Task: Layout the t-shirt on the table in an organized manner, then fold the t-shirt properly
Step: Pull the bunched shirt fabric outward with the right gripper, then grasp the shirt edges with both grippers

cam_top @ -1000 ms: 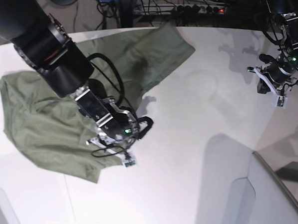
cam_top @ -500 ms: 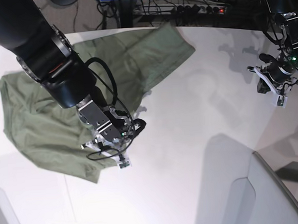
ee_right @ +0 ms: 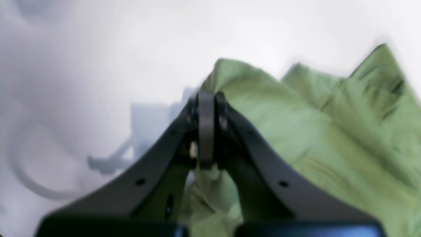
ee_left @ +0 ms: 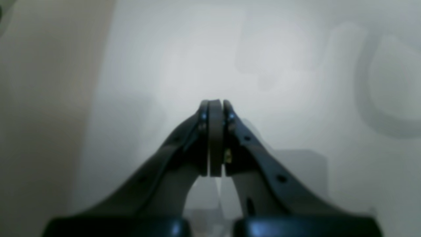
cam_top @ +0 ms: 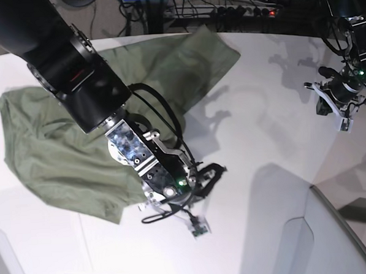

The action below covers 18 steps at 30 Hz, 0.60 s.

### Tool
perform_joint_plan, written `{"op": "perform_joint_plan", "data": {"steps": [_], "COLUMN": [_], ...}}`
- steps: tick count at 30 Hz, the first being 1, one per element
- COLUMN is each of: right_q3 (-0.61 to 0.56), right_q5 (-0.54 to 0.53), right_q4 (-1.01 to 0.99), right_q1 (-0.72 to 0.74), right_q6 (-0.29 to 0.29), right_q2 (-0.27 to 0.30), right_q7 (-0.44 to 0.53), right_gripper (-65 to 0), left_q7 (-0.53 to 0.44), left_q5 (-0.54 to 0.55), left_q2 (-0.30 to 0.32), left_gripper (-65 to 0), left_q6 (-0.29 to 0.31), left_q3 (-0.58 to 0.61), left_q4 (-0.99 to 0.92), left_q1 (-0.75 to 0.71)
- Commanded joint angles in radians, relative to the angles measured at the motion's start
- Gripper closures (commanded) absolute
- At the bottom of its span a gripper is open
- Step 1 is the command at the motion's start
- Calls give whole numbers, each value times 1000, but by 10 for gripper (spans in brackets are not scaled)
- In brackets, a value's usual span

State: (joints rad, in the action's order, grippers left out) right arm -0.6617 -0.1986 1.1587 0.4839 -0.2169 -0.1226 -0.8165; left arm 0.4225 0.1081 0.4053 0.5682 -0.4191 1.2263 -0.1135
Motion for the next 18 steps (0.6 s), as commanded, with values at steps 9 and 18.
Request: {"op": "perform_joint_plan", "data": {"steps": [9, 18], "right_q3": [-255, -539], "right_q5": [-246, -442], "right_q4": [56, -56], "right_q1": [43, 91], "right_q6": [195, 198], "right_q2": [-18, -19], "right_q7": [213, 556], "right_gripper": [-11, -221], "left_q7": [-20, -17], "left_q5": [12, 12], "left_q2": [22, 24], "left_gripper": [0, 0], "left_q6": [-6, -6], "left_q3": [-7, -7], "left_q4": [16, 25], "left_q1": [13, 13]}}
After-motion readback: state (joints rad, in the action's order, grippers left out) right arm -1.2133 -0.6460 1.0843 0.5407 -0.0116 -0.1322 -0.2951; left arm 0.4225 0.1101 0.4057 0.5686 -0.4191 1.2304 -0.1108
